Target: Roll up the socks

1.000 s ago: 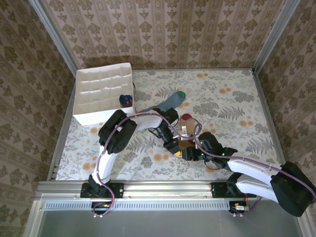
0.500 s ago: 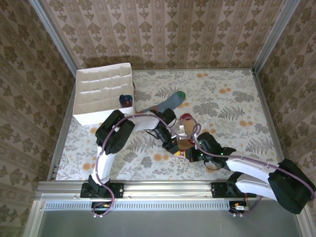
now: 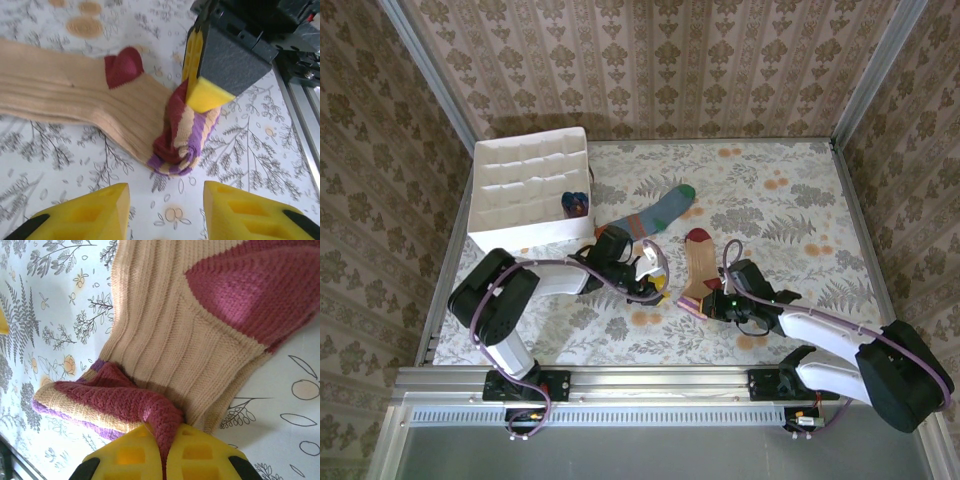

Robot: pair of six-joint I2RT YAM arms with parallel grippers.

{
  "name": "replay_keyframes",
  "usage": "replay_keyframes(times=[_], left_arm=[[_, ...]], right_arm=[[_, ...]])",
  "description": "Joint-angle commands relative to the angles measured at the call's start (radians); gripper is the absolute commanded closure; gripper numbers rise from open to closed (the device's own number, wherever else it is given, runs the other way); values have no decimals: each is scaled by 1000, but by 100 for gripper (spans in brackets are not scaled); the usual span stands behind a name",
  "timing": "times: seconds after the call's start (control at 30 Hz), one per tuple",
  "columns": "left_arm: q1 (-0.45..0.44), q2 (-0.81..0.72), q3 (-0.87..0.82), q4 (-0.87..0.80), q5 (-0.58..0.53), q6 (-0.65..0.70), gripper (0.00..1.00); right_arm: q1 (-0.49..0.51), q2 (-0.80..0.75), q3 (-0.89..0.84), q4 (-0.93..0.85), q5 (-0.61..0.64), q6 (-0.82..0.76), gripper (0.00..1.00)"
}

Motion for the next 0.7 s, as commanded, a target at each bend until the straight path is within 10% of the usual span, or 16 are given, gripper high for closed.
replay_keyframes(times=[0.0,0.67], left_arm=[[-9,-8,-29,232,39,-23,63],[-115,172,82,106,51,37,62]], right_arm=[[-21,35,6,-117,-33,20,99],[-49,157,110,-189,-130,-110,99]])
